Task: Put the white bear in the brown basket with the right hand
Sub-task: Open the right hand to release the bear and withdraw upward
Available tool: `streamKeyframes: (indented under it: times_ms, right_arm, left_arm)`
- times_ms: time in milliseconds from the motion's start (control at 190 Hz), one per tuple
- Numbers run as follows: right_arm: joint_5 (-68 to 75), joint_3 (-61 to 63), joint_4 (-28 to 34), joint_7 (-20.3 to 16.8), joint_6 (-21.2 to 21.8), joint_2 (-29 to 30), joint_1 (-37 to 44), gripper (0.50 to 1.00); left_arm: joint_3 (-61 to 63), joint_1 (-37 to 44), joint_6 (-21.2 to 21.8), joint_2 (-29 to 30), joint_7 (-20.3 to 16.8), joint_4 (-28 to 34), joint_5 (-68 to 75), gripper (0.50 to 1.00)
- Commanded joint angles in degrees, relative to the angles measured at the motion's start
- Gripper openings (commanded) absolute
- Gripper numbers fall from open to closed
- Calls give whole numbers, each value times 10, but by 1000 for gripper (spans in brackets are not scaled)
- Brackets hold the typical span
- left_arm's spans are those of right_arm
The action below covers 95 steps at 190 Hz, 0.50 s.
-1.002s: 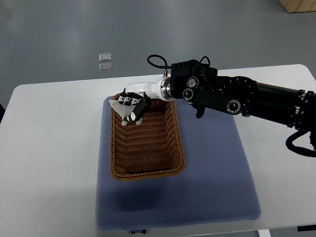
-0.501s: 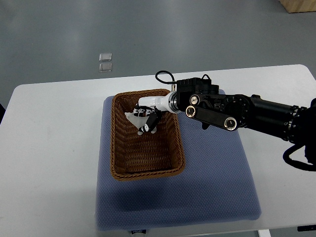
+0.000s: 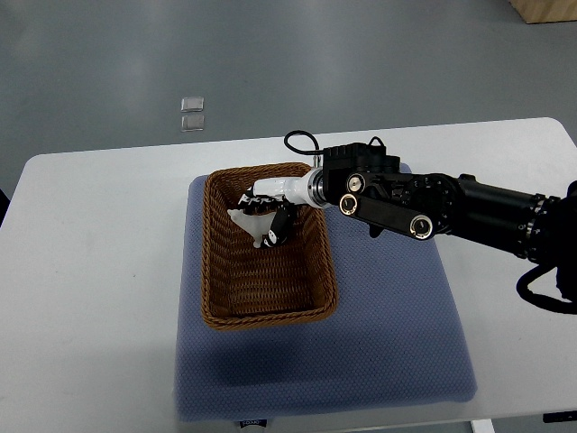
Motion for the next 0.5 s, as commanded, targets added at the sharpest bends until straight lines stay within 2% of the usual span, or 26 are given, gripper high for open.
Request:
streamKeyframes:
  times_ms: [0, 105, 322, 395, 496]
  right_arm:
    - [1, 5, 0, -1, 1, 0, 5, 893]
    - [6, 13, 0, -1, -1, -3, 12, 893]
    - [13, 128, 1, 1, 1, -60, 21, 893]
    - [23, 182, 1, 5, -3, -78, 8, 893]
    - [46, 283, -2, 30, -13, -84, -43, 893]
  left_arm:
    - [0, 0, 0, 0, 0, 0, 0, 1000]
    - [0, 0, 0, 0, 0, 0, 0, 1000]
    - [1, 0, 0, 0, 0, -2, 0, 1000]
    - [1, 0, 0, 0, 0, -5, 0, 1000]
    - [1, 0, 0, 0, 0, -6, 0, 1000]
